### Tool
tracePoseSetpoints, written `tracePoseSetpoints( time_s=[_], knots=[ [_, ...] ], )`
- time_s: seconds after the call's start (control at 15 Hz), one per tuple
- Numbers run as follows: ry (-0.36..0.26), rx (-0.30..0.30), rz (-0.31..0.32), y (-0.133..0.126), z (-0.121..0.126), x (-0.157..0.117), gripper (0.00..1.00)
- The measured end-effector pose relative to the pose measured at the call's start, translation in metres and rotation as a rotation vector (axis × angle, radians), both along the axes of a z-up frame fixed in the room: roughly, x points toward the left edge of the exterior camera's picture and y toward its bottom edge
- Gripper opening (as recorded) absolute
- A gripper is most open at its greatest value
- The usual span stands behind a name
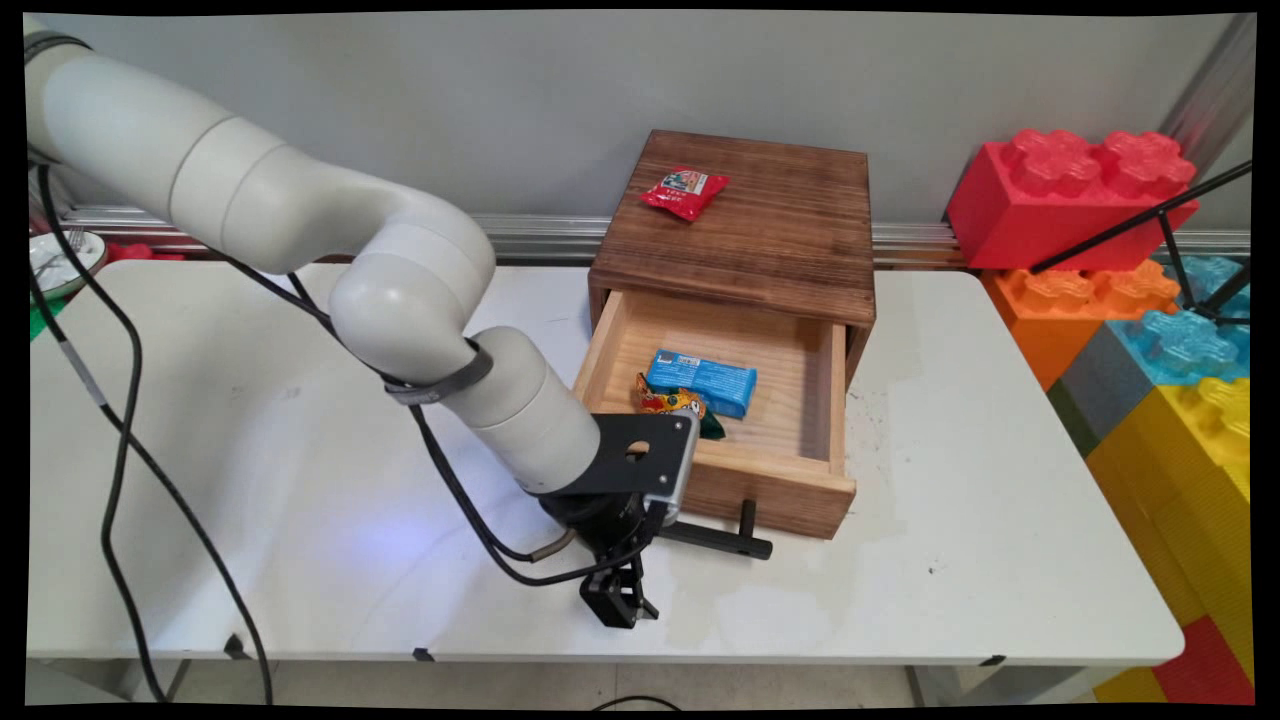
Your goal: Open the drawer
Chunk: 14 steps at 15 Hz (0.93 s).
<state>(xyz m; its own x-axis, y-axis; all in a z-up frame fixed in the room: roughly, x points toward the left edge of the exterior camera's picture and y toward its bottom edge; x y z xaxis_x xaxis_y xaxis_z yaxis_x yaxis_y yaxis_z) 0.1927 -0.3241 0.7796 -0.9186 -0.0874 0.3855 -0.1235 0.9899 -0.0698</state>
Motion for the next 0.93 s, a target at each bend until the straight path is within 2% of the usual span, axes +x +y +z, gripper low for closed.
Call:
tracePoseSetpoints(
  time_s=[0.93],
  knots=[
    [0.017,-0.006,-0.052,0.029,0.002,0.000,1.00]
  ],
)
